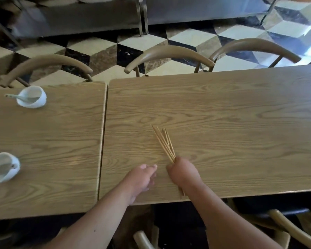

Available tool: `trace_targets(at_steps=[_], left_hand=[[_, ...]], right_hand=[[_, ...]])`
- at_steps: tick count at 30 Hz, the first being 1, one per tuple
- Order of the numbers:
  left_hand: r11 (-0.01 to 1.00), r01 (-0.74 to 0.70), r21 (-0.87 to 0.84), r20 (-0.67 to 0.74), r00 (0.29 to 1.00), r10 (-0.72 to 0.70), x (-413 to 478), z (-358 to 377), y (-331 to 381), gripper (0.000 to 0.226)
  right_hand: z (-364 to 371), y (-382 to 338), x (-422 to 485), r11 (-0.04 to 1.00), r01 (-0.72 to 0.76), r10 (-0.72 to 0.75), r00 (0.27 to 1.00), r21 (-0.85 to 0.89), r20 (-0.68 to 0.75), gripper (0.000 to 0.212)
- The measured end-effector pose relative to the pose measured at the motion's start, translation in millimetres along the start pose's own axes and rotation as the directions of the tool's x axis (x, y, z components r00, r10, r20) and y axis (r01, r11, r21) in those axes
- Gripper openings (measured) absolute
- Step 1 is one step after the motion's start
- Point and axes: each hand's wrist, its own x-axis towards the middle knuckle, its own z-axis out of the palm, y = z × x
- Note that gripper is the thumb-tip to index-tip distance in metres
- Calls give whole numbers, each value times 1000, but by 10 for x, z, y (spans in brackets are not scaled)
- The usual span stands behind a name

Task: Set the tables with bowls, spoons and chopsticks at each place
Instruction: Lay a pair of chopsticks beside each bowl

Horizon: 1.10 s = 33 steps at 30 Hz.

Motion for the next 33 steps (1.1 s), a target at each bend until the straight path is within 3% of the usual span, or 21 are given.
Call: trace_targets(at_steps=[3,5,8,12,15,19,23,28,33], left_hand=[[995,-95,-24,60,994,96,-125,-410,-54,38],[981,-163,-108,104,979,174,-188,-785,-149,51],[947,-222,-232,69,967,244,-380,-1546,-319,42],[922,-221,-317,138,952,275,-659,-2725,-666,43],[916,-204,-344,123,958,260,-832,-3574,-928,36],[916,-197,-350,97,965,245,-975,-4502,-1094,49],[891,-236,-387,37,962,271,-1033,-4996,-1114,43],[890,-270,-368,52,949,310,-1016,-5273,-1145,41],[870,-218,-442,176,930,323,-1043,-5364,-1169,36]], right_hand=[[233,-550,-260,908,-33,-91,958,418,274,21],[437,-941,-459,821,-101,-167,899,561,406,20],[792,-1503,-721,730,-179,-262,818,660,512,19],[1434,-2347,-1116,767,-189,-310,728,614,612,30],[2048,-3047,-1470,749,-170,-321,752,640,576,9],[2660,-3854,-1818,698,-152,-311,816,700,487,14],[2938,-4252,-1965,711,-105,-295,853,695,430,20],[3100,-4434,-2055,639,-153,-342,821,754,457,20],[3164,-4399,-2079,520,-255,-435,742,815,510,25]])
